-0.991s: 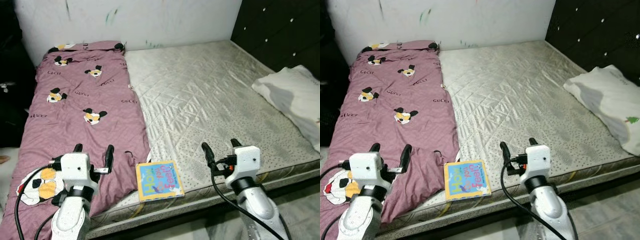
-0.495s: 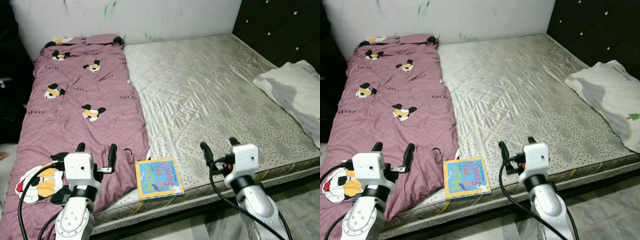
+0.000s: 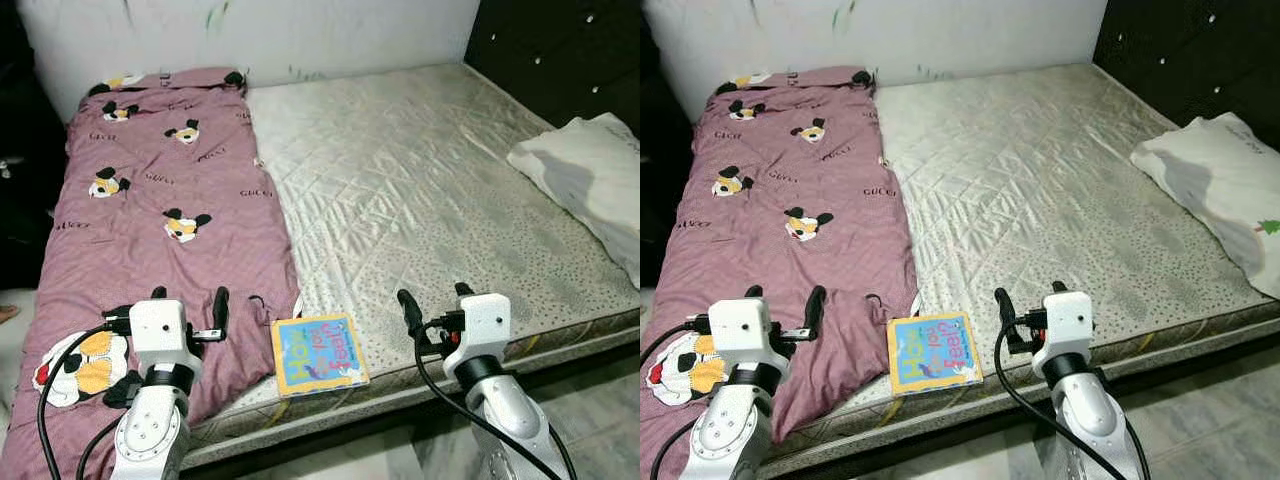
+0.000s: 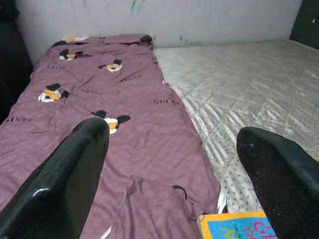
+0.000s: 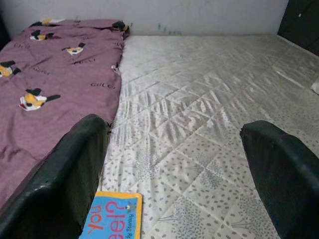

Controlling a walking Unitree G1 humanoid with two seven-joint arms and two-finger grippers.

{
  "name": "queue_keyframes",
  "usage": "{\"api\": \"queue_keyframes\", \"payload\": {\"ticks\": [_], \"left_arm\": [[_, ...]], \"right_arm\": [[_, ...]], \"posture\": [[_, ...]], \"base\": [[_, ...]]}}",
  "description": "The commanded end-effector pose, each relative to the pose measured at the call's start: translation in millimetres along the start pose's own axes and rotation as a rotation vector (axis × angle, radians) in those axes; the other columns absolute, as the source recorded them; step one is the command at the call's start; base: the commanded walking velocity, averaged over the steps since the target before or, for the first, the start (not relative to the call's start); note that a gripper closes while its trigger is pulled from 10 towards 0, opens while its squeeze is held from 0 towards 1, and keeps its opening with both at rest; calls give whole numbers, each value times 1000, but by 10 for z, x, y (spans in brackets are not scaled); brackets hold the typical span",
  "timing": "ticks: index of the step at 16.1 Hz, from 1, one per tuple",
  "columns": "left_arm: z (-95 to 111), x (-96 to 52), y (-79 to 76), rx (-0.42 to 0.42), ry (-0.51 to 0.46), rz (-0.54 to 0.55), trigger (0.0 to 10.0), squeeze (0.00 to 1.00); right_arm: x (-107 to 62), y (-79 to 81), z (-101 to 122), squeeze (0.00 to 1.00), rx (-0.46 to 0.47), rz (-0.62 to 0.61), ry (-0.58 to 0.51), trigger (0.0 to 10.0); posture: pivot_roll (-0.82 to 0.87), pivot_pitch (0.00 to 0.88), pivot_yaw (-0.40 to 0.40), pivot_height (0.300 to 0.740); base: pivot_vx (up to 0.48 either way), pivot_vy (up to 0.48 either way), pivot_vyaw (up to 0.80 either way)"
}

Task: Clean up the room

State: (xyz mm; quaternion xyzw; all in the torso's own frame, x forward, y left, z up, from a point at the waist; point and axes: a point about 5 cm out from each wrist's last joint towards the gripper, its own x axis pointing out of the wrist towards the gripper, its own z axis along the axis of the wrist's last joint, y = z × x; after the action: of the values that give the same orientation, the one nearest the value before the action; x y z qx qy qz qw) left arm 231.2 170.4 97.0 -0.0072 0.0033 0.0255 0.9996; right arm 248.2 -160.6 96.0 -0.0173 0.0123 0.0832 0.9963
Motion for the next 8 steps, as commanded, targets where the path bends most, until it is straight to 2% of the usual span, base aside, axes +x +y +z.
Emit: {"api": "queue_keyframes", "payload": {"ticks": [1, 5, 8], "left_arm": [[31, 1, -1, 11, 0, 3, 10000, 0], [37, -54, -75, -17, 6, 12, 10000, 0], [29, -77, -122, -53, 14, 30, 10000, 0]], "right_arm": [[-1, -7, 53, 0, -17, -4, -11, 10000], [-69, -59, 13, 0, -24, 22, 30, 10000], [-56, -33, 9, 0, -57, 61, 58, 10000]], "posture": [[14, 152, 26, 740], [7, 170, -18, 740], [-10, 183, -62, 740]], "base": [[0, 0, 0], [0, 0, 0], [0, 0, 0]]}}
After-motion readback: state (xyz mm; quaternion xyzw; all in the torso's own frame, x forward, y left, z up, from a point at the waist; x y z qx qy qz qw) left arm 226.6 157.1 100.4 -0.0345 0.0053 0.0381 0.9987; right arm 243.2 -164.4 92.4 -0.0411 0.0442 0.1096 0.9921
